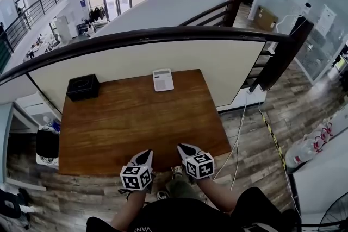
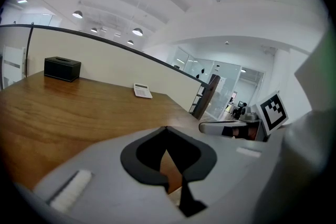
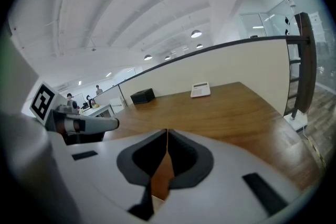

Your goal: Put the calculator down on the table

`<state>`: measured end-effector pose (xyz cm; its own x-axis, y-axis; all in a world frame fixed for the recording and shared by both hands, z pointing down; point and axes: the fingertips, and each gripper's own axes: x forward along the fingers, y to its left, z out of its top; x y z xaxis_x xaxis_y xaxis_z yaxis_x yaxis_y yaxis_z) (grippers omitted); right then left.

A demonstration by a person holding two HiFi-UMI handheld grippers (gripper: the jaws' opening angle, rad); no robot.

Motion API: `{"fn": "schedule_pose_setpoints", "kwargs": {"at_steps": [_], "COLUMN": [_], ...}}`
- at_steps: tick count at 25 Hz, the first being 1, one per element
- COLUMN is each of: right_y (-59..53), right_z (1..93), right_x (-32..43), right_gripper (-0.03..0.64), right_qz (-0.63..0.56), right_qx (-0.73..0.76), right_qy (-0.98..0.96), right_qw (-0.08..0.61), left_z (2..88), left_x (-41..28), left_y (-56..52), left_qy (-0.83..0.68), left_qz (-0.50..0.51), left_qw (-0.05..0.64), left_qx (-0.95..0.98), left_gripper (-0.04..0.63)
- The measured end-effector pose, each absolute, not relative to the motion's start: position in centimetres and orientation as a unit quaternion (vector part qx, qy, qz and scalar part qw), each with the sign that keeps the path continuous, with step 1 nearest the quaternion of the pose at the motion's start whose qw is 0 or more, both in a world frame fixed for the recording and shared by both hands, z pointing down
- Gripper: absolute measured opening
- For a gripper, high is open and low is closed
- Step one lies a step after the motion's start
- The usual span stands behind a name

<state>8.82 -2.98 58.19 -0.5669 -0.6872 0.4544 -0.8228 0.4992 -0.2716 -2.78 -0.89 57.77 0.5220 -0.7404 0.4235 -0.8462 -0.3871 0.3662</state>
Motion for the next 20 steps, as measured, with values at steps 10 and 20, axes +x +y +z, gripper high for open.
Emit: {"fn": "schedule_pose_setpoints", "kwargs": {"at_steps": [10, 20], "right_y": [-1.0, -0.9], "right_z": [58.6, 58.4], "right_x": [8.8, 8.3], "right_gripper": [0.014, 0.014], "right_qz": [0.228, 0.224], "right_qx": [0.446, 0.448], "right_qy": [-0.851, -0.851], "right_qw": [0.157, 0.161], "left_z": [58.5, 58.8], "left_x": [-2.9, -3.8], "left_y": [1.4, 1.8], "left_qy": [-0.476, -0.481], "left_qz": [0.092, 0.086], "left_qw": [0.284, 0.290], "left_qx": [0.827, 0.823], "left_gripper": [0.011, 0.011]}}
